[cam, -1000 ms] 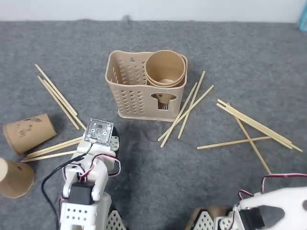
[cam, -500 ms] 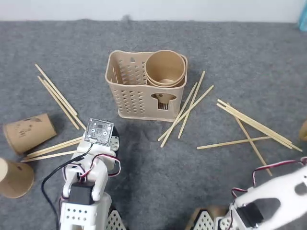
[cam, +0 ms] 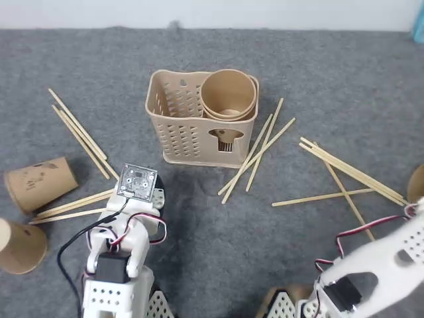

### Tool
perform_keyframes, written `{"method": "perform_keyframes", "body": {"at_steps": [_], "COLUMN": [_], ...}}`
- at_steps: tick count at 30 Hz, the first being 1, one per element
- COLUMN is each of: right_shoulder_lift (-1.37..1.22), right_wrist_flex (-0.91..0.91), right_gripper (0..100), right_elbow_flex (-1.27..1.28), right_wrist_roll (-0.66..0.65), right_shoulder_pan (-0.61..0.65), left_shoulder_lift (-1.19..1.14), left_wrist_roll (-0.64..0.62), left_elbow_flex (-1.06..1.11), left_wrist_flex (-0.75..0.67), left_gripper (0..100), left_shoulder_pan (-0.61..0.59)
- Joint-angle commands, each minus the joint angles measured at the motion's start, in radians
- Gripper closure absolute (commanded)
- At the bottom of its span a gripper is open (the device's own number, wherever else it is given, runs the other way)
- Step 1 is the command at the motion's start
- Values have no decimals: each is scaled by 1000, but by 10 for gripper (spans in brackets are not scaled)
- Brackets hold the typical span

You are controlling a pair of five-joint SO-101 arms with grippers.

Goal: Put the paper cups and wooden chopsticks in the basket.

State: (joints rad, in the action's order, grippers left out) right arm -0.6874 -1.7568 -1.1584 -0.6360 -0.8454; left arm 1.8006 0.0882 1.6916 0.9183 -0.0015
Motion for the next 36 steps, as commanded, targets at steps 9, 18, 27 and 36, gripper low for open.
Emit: {"method": "perform_keyframes", "body": {"at_steps": [9, 18, 27, 36], "right_shoulder_lift": [556, 642, 642, 642], "right_wrist_flex": [-8, 288, 509, 730], "right_gripper": [994, 983, 983, 983], "right_elbow_flex": [775, 1053, 1201, 1240], "right_wrist_roll": [-12, -38, -158, -298], "right_shoulder_pan": [288, 318, 200, 36], "left_shoulder_lift": [6, 6, 6, 6], "left_wrist_roll": [8, 8, 8, 8], "left_elbow_flex": [-5, -5, -5, -5], "left_wrist_flex": [-2, 3, 3, 5], "left_gripper": [985, 985, 985, 985], "left_shoulder_pan": [-5, -8, -8, -9]}}
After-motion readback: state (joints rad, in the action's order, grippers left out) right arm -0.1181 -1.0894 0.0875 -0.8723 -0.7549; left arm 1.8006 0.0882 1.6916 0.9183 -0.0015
